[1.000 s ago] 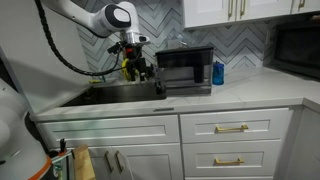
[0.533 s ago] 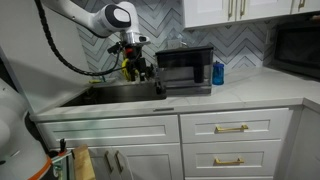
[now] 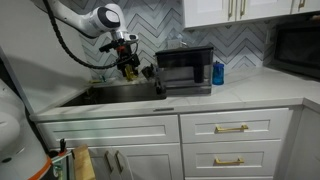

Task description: Move the faucet to the left.

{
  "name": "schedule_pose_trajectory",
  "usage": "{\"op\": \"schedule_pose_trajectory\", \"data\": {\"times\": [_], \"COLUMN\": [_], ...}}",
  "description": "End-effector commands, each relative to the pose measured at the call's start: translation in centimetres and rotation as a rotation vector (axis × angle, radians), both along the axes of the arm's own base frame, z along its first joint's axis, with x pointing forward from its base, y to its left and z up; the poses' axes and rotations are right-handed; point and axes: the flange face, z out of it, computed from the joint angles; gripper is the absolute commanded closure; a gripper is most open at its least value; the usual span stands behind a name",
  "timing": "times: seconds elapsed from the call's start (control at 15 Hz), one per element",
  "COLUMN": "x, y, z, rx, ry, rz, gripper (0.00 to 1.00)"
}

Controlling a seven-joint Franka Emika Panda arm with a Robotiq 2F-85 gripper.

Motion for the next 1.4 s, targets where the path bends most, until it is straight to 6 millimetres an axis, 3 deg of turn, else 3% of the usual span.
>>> {"op": "schedule_pose_trajectory", "data": {"times": [0.0,0.27,0.47,0.53,0.87,1.33], "x": [-0.1,0.9,2.6,1.4,2.7,3.1], "y": [4.9,8.5,9.8,9.2,9.6,13.4], "z": [1.8,4.8,6.0,5.9,6.0,4.7], "rx": [0.000,0.085,0.212,0.153,0.195,0.430], "ry": [-0.082,-0.200,-0.253,-0.250,-0.253,-0.303], "rz": [0.187,0.376,0.488,0.422,0.472,0.663], "gripper": [0.00,0.00,0.00,0.00,0.00,0.00]}}
